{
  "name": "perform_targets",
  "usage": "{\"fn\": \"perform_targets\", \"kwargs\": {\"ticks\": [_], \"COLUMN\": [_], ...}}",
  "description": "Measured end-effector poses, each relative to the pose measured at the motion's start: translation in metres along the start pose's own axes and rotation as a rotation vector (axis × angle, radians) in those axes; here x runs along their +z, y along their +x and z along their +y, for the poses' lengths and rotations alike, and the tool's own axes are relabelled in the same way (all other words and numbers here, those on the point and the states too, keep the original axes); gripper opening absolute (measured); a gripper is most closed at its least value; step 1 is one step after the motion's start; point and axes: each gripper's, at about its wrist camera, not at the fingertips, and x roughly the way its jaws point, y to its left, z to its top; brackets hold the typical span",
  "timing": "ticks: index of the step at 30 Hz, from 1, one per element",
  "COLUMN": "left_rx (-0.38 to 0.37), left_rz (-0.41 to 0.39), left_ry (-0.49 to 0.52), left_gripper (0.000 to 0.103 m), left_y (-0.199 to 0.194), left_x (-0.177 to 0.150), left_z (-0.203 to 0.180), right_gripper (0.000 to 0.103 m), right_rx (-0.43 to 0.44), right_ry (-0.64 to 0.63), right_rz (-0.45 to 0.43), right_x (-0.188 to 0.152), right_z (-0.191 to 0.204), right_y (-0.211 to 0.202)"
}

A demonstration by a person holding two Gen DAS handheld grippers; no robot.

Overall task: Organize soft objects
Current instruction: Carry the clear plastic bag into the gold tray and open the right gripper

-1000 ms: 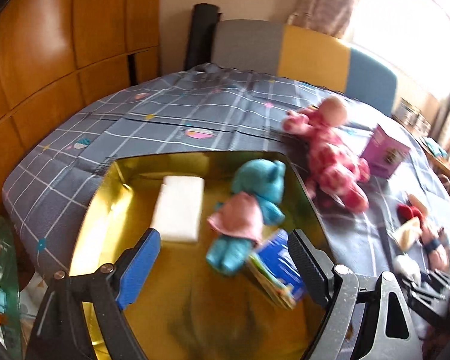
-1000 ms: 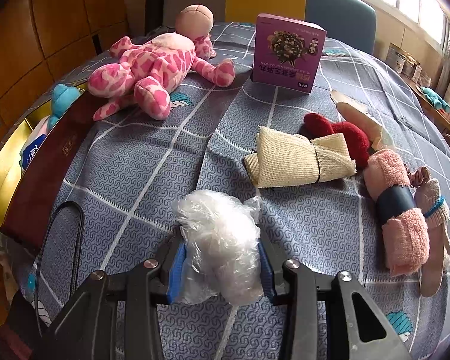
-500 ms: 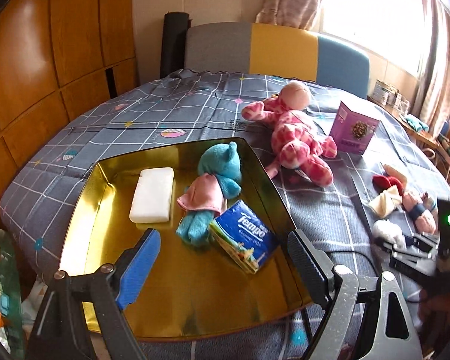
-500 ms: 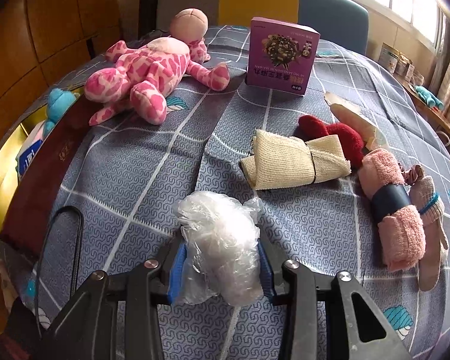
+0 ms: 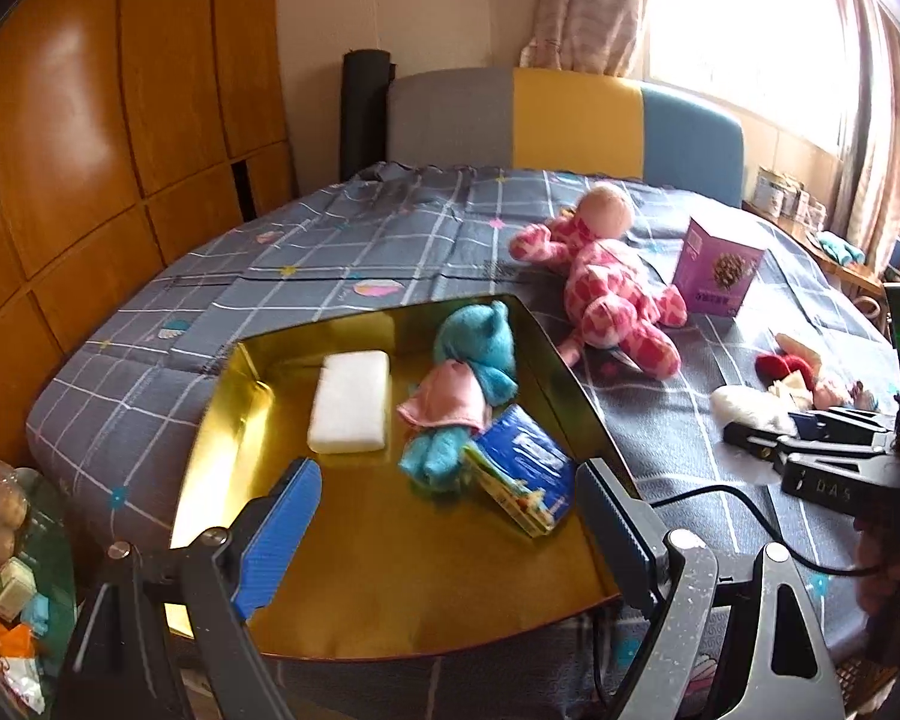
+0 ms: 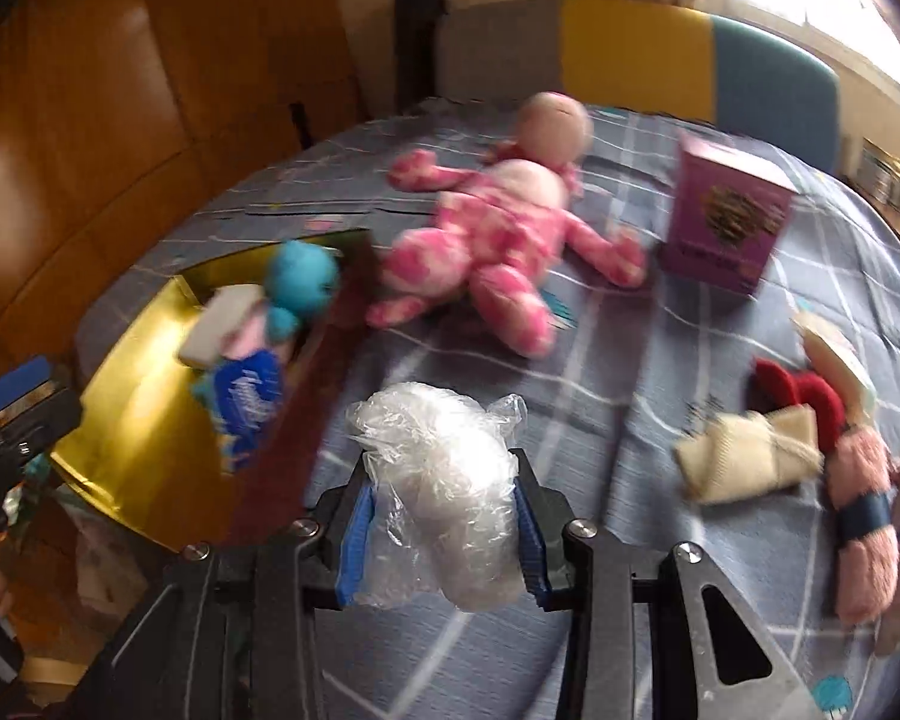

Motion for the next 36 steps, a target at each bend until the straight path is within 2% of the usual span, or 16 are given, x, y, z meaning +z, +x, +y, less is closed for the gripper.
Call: {"fn": "perform_targets", "kwargs": {"ticks": [8,14,16,20,27,36], "left_rx": [0.047,0.112,0.125,0.140,0.142,0.147], "left_rz": [-0.036,-0.049,-0.049,-0.053,-0.036,-0.017], "left_ry": [-0.083,-0.186,-0.214,-0.234,-0.225,-0.207], "left_gripper": [0.087,0.087,0.087,0.087,0.087,0.089], "left_y": [-0.011,-0.011,-0.011,-0.010,-0.003,0.003], "left_x": [0.009,0.016,0.016,0.015,0.011,0.005], "left_z": [0.035,0.077,0.087,0.096,0.093,0.085], "right_gripper": [0.040,0.041,0.041,0.043,0.048,0.055], "right_rx": [0.142,0.236,0.233,0.284,0.176,0.205], "right_ry": [-0.165,-0.220,-0.255,-0.251,-0.296,-0.283], "right_rz": [0.045,0.121,0.144,0.192,0.203,0.151], "right_x": [0.022,0.032,0.032,0.033,0.016,0.010], "right_z": [0.074,0.117,0.131,0.153,0.159,0.146], "right_y": [0.029,0.061,0.072,0.101,0.112,0.088]}}
